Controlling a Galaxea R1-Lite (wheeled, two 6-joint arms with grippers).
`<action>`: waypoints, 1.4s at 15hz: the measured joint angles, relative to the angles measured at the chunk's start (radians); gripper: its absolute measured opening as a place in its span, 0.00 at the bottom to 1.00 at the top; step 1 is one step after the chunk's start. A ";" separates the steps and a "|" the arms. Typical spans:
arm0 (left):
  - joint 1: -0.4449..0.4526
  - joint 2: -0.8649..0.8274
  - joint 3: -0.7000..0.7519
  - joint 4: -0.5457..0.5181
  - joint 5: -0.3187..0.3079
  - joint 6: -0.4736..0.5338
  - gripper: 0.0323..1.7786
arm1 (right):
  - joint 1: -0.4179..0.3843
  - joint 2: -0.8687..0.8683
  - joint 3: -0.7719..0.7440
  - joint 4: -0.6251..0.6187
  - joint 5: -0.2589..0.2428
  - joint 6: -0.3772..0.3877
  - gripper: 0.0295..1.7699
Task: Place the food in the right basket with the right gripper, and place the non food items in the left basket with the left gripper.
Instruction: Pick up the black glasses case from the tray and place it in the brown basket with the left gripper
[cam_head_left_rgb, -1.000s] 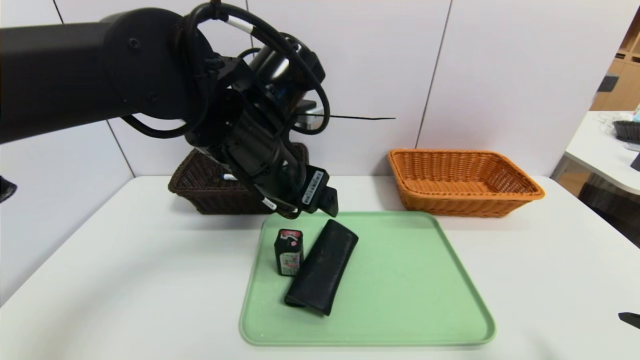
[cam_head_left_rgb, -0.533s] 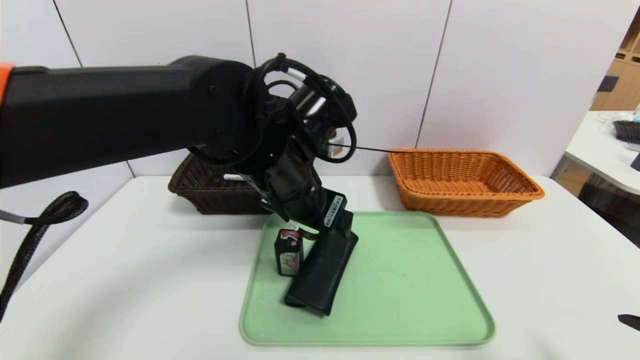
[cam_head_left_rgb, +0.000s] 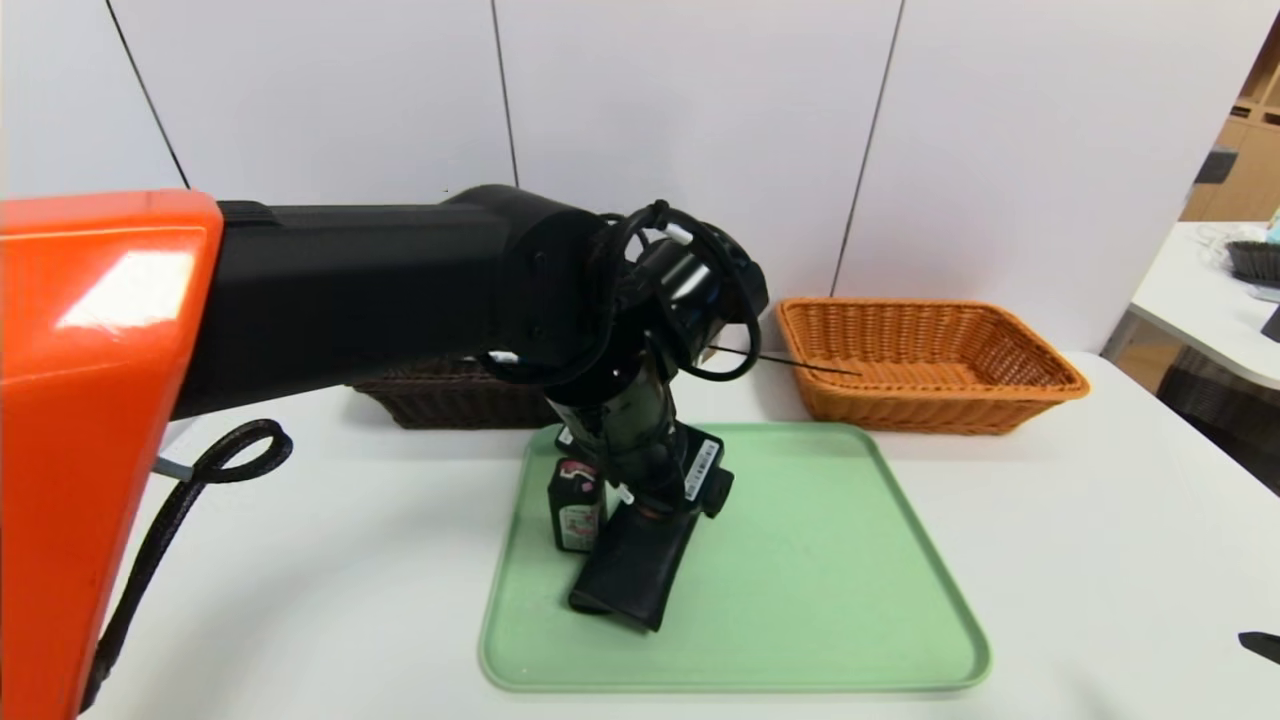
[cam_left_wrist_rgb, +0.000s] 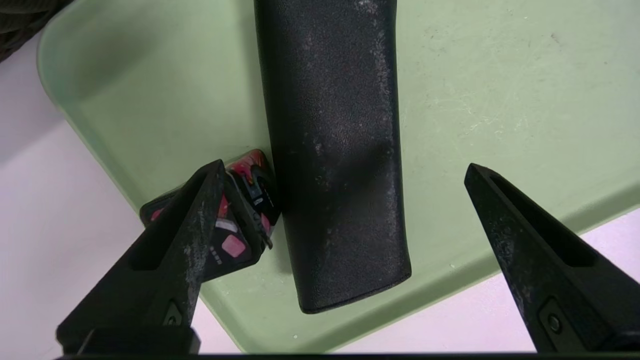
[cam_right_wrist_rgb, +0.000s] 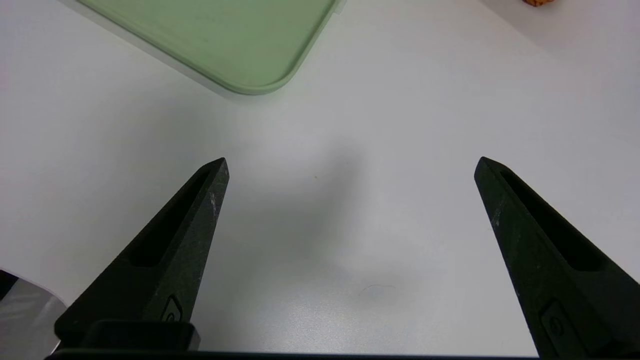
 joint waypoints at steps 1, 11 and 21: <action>0.000 0.008 0.000 -0.001 0.013 -0.001 0.95 | 0.000 -0.001 0.001 0.000 0.000 0.000 0.96; 0.000 0.064 0.000 -0.014 0.064 -0.036 0.95 | 0.000 -0.009 0.016 0.000 0.001 -0.003 0.96; 0.001 0.095 0.000 -0.048 0.079 0.011 0.95 | 0.000 -0.029 0.031 0.000 0.000 -0.001 0.96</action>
